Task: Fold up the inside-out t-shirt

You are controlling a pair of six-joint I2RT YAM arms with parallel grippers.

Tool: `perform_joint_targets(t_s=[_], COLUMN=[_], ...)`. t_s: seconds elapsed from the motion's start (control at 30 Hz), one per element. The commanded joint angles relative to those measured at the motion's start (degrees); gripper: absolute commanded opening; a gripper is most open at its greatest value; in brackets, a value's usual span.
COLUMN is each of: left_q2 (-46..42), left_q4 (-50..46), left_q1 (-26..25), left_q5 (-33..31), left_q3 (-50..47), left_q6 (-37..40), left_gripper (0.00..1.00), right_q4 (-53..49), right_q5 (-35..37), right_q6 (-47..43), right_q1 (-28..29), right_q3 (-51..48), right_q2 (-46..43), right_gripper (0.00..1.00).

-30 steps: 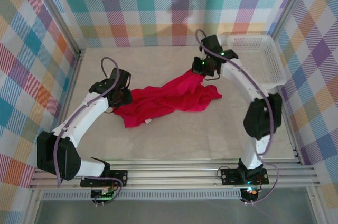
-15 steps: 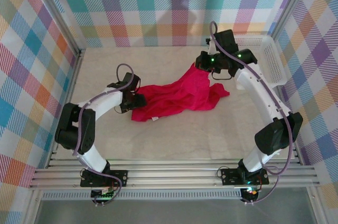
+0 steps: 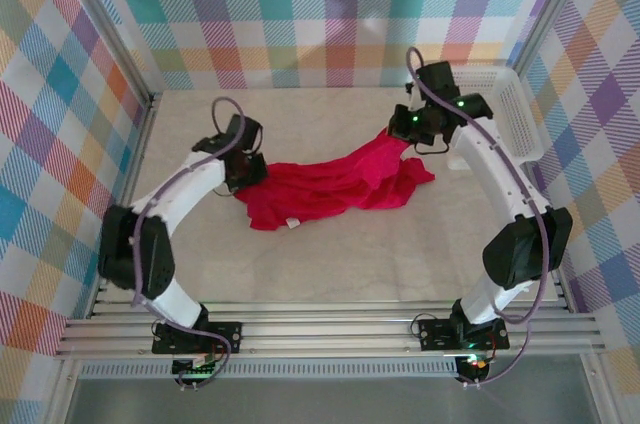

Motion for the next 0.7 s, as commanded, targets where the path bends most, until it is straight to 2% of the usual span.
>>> perform_joint_targets(t_s=[0.0,0.17,0.3,0.47,0.67], left_q2=[-10.9,-22.6,-31.2,-31.8,-29.1], left_q4=[-8.1,-9.1,-5.1,-3.7,2.7], left_q1=[2.1,5.1,5.7,5.7,5.6], left_q5=[-8.0,-14.0,-16.2,-6.4,0.9], left_q3=[8.9,15.6,15.0,10.0,-5.8], left_q6=[2.1,2.6,4.8,5.0,2.1], left_gripper=[0.0,0.0,0.0,0.0,0.0], right_q4=[-3.1,-5.9,-6.7,-6.6,-5.6], right_q5=[1.7,3.3,3.2,2.6,-0.4], right_q6=[-2.2,-4.0,-4.8,-4.6,-3.8], right_q1=[-2.4,-3.3,-3.3,-3.2,-3.3], right_q3=[7.9,14.0,14.1,11.6,4.6], right_q2=[-2.3,-7.3,-12.0,-14.0,-11.2], right_gripper=[0.0,0.0,0.0,0.0,0.01])
